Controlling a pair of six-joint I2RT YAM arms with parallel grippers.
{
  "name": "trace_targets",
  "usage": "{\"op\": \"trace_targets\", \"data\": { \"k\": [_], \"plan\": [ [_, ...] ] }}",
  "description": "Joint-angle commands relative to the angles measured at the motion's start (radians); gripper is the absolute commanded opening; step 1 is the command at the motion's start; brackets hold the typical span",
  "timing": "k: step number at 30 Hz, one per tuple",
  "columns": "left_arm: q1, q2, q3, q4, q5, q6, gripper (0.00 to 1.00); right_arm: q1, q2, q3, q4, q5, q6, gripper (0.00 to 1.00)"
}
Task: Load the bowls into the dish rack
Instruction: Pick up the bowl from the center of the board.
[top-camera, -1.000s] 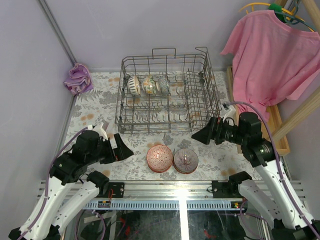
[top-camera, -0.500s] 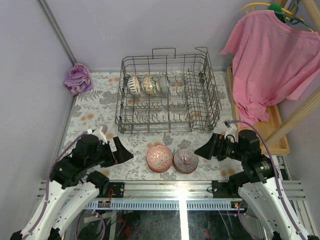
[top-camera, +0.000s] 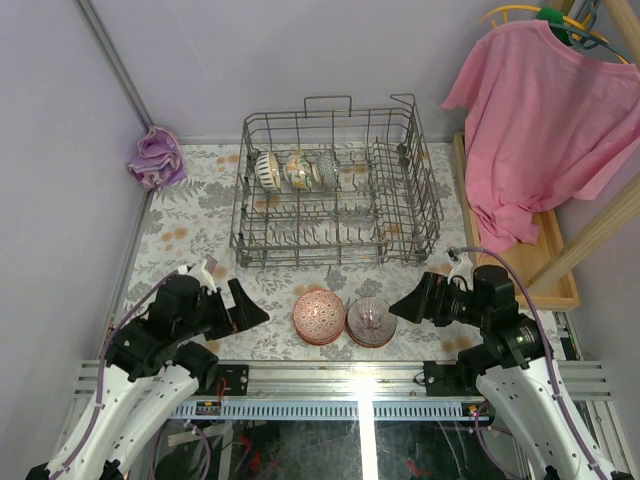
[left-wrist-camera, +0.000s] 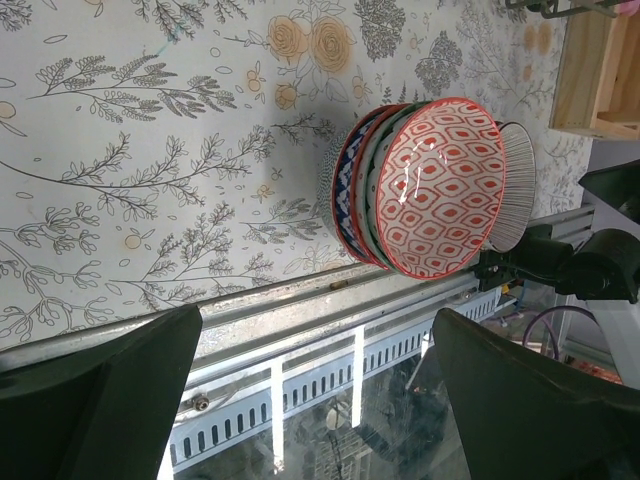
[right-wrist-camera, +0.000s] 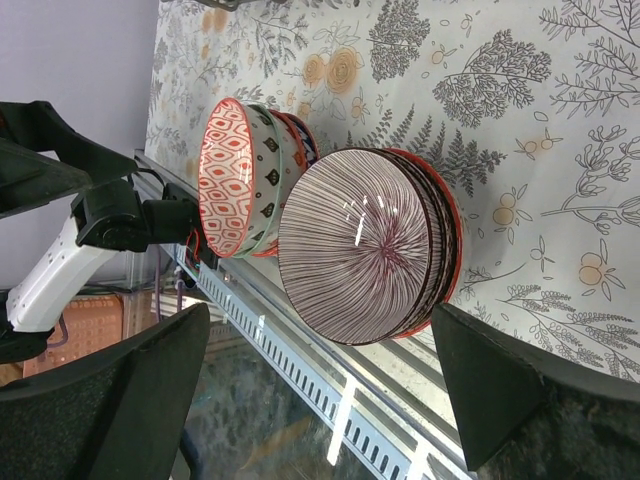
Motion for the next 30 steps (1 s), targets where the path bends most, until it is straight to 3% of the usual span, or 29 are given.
{"op": "trace_targets", "data": {
  "k": [1, 16, 30],
  "plan": [
    [-0.004, -0.015, -0.012, 0.057, 0.126, -0.007, 1.00, 0.005, 0.004, -0.019, 0.012, -0.019, 0.025, 1.00],
    [-0.003, 0.123, 0.034, 0.138, 0.121, 0.022, 1.00, 0.005, 0.063, 0.047, 0.014, -0.012, -0.008, 0.98],
    [-0.004, 0.220, 0.129, 0.158, 0.087, 0.052, 1.00, 0.007, 0.239, 0.197, 0.019, -0.060, -0.097, 0.93]
  ]
}}
